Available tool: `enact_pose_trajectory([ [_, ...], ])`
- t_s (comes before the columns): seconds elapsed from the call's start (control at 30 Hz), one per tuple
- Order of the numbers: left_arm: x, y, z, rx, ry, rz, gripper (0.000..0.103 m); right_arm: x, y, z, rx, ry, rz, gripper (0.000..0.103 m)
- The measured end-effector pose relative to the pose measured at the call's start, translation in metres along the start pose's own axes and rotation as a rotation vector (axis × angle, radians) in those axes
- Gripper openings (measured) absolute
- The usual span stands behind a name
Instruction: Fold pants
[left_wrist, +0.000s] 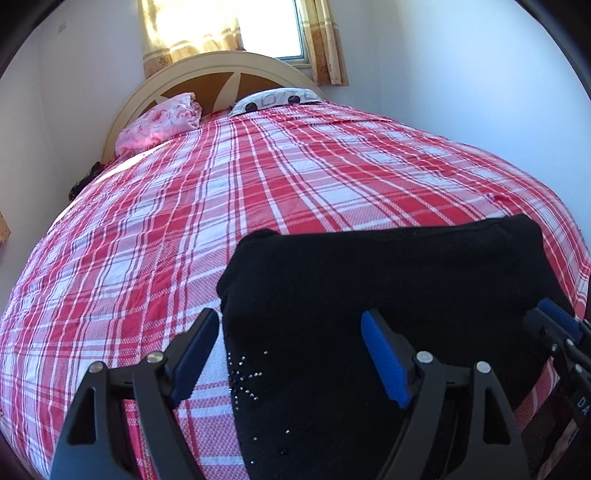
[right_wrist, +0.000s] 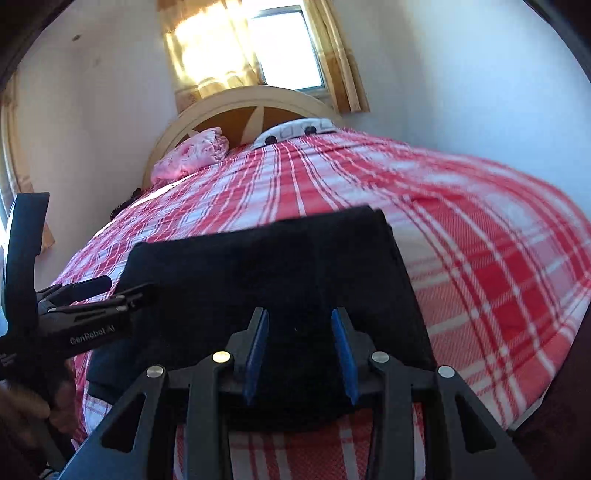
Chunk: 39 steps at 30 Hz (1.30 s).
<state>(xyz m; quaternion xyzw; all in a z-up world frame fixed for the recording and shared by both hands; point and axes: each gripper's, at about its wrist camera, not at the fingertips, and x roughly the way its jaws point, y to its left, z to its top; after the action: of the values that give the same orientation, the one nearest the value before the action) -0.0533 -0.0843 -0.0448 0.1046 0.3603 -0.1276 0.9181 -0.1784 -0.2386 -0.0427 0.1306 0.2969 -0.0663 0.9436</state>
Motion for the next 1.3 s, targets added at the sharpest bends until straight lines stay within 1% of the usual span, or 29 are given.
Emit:
enact_pose_trajectory([
  [0.17, 0.004, -0.003, -0.002, 0.002, 0.002, 0.011, 0.087, 0.002, -0.016, -0.006, 0.079, -0.002, 0.05, 0.036],
  [0.27, 0.007, -0.005, -0.001, 0.002, 0.002, 0.021, 0.089, 0.009, -0.017, -0.002, 0.092, 0.008, 0.035, 0.036],
  [0.43, 0.012, -0.003, 0.001, -0.012, 0.012, 0.028, 0.094, 0.015, -0.009, 0.001, 0.058, 0.012, -0.012, 0.036],
  [0.57, 0.009, 0.005, 0.001, -0.026, 0.027, -0.012, 0.095, 0.013, -0.008, 0.004, 0.041, 0.028, -0.01, 0.037],
  [0.63, 0.004, 0.013, -0.001, -0.043, 0.037, -0.056, 0.095, 0.01, -0.009, 0.007, 0.043, 0.041, 0.011, 0.038],
  [0.73, -0.002, 0.025, -0.006, -0.081, 0.054, -0.121, 0.096, -0.003, -0.017, 0.009, 0.095, 0.034, 0.059, 0.038],
  [0.77, -0.004, 0.028, -0.007, -0.087, 0.056, -0.14, 0.096, -0.009, -0.02, 0.008, 0.111, 0.017, 0.051, 0.038],
  [0.83, -0.007, 0.033, -0.006, -0.09, 0.04, -0.161, 0.096, -0.021, -0.022, 0.008, 0.105, -0.024, 0.0, 0.038],
  [0.9, -0.009, 0.034, 0.0, -0.083, 0.014, -0.161, 0.096, -0.031, -0.021, 0.01, 0.079, -0.064, -0.027, 0.038],
  [0.97, -0.009, 0.033, 0.005, -0.081, 0.011, -0.157, 0.096, -0.035, -0.021, 0.015, 0.063, -0.083, -0.039, 0.038],
  [1.07, -0.002, 0.028, 0.007, -0.118, 0.046, -0.154, 0.096, -0.03, -0.023, 0.024, 0.073, -0.081, -0.038, 0.038],
  [1.13, 0.001, 0.019, 0.008, -0.107, 0.066, -0.147, 0.096, -0.023, -0.019, 0.028, 0.056, -0.08, -0.021, 0.038],
  [1.23, 0.011, 0.001, 0.005, -0.042, 0.104, -0.085, 0.096, -0.001, -0.006, 0.031, -0.002, -0.036, -0.018, 0.038],
  [1.3, 0.012, 0.0, 0.003, -0.032, 0.093, -0.068, 0.101, 0.014, -0.002, 0.027, -0.025, 0.015, -0.023, 0.038],
])
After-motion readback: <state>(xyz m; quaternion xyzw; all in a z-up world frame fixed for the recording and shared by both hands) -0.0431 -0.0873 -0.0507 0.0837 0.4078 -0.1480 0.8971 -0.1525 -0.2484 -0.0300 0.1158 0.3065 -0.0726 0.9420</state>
